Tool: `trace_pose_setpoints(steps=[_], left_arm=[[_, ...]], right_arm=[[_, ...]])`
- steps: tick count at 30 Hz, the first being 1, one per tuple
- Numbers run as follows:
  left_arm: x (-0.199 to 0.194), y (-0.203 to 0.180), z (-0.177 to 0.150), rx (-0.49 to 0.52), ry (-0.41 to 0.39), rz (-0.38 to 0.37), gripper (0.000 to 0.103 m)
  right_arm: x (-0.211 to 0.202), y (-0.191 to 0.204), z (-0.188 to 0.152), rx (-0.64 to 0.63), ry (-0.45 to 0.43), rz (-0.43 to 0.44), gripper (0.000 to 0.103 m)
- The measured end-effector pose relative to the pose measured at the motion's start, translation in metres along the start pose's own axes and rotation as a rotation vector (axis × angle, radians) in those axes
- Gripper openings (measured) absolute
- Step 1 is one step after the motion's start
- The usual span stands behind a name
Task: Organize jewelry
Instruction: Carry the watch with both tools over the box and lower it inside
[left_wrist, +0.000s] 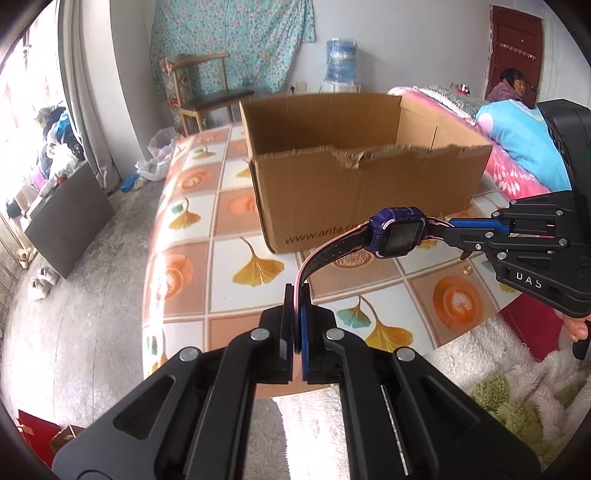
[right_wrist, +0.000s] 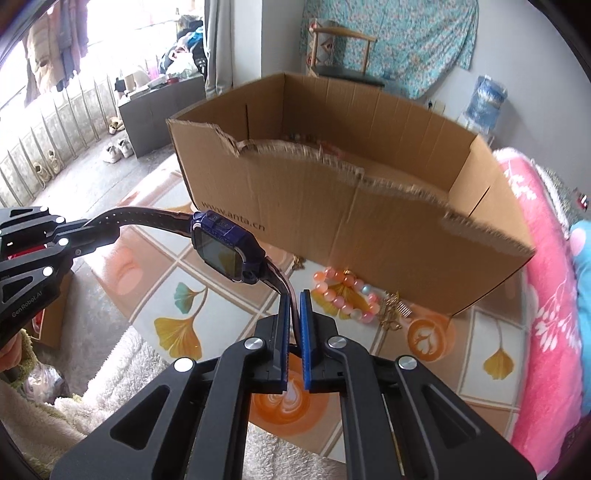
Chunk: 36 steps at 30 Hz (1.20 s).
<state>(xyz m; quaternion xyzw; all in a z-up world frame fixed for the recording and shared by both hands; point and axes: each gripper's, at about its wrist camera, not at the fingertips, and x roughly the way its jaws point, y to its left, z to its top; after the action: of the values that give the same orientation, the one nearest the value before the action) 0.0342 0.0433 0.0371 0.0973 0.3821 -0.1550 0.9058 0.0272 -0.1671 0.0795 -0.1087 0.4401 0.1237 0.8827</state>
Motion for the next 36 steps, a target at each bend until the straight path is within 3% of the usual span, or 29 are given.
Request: trace_pose_setpoints(steps=[7, 12, 19, 26, 36], left_arm=[[-0.039, -0.002, 0.019, 0.027, -0.083, 0.023, 0.002], [-0.065, -0.009, 0.043, 0.097, -0.170, 0.044, 0.002], [-0.064, -0.018, 0.091, 0.142, -0.242, 0.063, 0.002], [0.005, -0.022, 0.146, 0.113, -0.131, -0.003, 0.002], [0.114, -0.024, 0.203, 0.094, 0.160, -0.102, 0.002]], right_arm=[[-0.045, 0.004, 0.009, -0.043, -0.097, -0.014, 0.005], [-0.077, 0.006, 0.019, -0.131, -0.202, -0.100, 0.005], [-0.085, -0.031, 0.060, -0.183, -0.270, -0.143, 0.005], [-0.037, -0.089, 0.105, -0.193, -0.144, -0.065, 0.005], [0.057, -0.125, 0.154, -0.279, 0.108, -0.022, 0.004]])
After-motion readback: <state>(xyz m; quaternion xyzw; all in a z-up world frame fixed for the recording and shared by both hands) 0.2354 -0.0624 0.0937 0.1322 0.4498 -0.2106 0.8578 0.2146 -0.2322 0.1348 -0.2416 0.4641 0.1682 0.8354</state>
